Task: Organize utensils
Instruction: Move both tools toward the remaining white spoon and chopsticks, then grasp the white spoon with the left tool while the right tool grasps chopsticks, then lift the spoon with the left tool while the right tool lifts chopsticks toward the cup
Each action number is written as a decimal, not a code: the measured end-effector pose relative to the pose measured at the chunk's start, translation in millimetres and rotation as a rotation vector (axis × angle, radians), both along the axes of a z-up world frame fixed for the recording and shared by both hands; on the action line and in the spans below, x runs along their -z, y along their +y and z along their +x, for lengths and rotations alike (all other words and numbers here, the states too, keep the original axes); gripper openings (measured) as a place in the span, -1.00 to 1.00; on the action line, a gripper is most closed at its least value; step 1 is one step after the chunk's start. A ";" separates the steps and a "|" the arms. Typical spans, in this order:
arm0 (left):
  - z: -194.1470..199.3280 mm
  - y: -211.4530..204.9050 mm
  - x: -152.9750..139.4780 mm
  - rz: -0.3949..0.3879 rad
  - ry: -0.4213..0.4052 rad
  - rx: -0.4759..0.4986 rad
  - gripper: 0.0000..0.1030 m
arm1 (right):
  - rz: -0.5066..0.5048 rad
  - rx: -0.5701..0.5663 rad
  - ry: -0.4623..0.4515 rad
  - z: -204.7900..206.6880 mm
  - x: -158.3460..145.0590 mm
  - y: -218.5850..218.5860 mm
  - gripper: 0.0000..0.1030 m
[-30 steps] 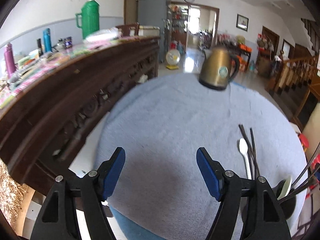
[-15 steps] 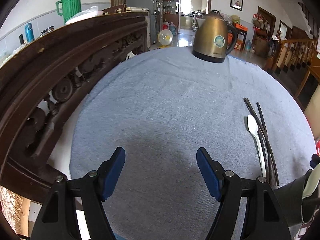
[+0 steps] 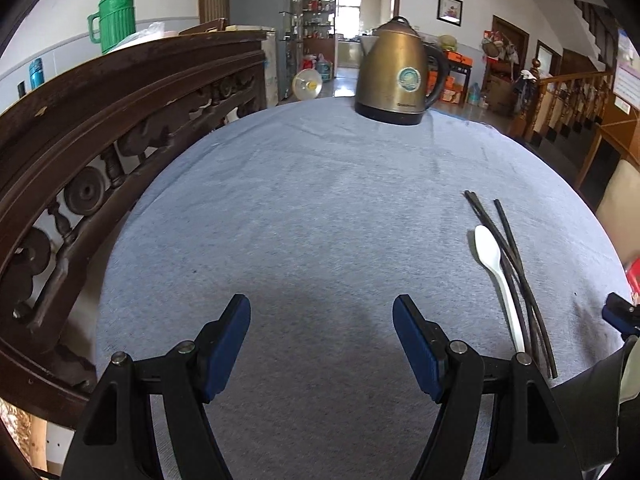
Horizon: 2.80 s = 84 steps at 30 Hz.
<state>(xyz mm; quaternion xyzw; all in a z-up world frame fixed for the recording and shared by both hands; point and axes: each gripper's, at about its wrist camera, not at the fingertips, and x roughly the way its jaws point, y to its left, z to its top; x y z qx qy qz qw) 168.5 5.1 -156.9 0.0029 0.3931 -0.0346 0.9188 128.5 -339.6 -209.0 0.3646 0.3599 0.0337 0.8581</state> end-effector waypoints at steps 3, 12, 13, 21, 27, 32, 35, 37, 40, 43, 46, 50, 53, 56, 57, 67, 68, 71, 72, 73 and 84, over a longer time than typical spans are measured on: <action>8.7 -9.8 0.0 -0.002 0.005 0.039 0.44 | 0.003 -0.007 0.011 8.3 4.0 -0.4 -0.54; 48.6 -57.6 -3.0 -0.028 0.001 0.225 0.44 | -0.041 -0.101 0.031 76.6 -3.1 7.9 -0.54; 54.6 -62.8 -2.4 -0.040 0.008 0.243 0.44 | -0.045 -0.117 0.037 88.6 -4.4 9.6 -0.54; 91.7 -90.1 8.7 -0.139 0.094 0.369 0.30 | -0.126 -0.218 0.109 168.1 -8.6 30.0 -0.54; 107.1 -108.7 21.8 -0.132 0.156 0.464 -0.11 | -0.239 -0.278 0.198 213.7 -6.5 49.1 -0.54; 112.4 -118.3 29.1 -0.149 0.184 0.510 -0.11 | -0.357 -0.309 0.263 236.4 -3.3 67.0 -0.54; 116.1 -122.1 32.8 -0.169 0.197 0.525 -0.27 | -0.426 -0.323 0.283 244.3 -1.1 77.6 -0.53; 117.9 -124.1 34.2 -0.165 0.194 0.527 -0.40 | -0.508 -0.342 0.291 248.9 -0.9 88.9 -0.53; 120.2 -124.8 35.7 -0.172 0.197 0.532 -0.71 | -0.608 -0.356 0.293 249.2 -1.2 101.2 -0.66; 120.7 -127.3 35.8 -0.156 0.188 0.526 -0.86 | -0.729 -0.375 0.277 245.1 0.0 113.7 -0.76; 120.3 -129.6 34.9 -0.140 0.175 0.521 -0.90 | -0.735 -0.376 0.251 239.7 0.3 113.0 -0.83; 118.3 -120.5 23.7 -0.152 0.142 0.488 -0.97 | -0.662 -0.331 0.195 225.7 -4.9 96.7 -0.87; 118.6 -110.5 14.1 -0.164 0.123 0.474 -0.97 | -0.599 -0.272 0.140 208.9 -16.1 74.0 -0.87; 115.8 -100.3 9.3 -0.164 0.120 0.478 -0.97 | -0.529 -0.230 0.105 193.3 -26.0 53.6 -0.87; 115.3 -98.5 10.0 -0.169 0.141 0.483 -0.97 | -0.515 -0.222 0.101 189.0 -27.6 49.5 -0.87; 115.0 -123.1 29.5 -0.142 0.232 0.490 0.03 | -0.464 -0.212 0.092 169.0 -26.1 41.1 -0.87; 114.9 -124.1 29.5 -0.142 0.212 0.495 -0.06 | -0.460 -0.216 0.091 168.2 -25.6 40.0 -0.87; 118.2 -129.5 32.4 -0.113 0.197 0.521 -0.87 | -0.456 -0.217 0.084 164.8 -25.1 36.6 -0.87; 118.8 -128.9 32.8 -0.117 0.202 0.532 -0.86 | -0.453 -0.214 0.079 163.3 -26.2 35.1 -0.87; 119.7 -127.7 31.9 -0.119 0.197 0.531 -0.87 | -0.449 -0.209 0.074 162.3 -27.2 33.8 -0.87; 97.4 -66.4 -19.0 -0.170 0.051 0.386 -0.88 | -0.388 -0.099 -0.065 97.3 -72.8 16.2 -0.87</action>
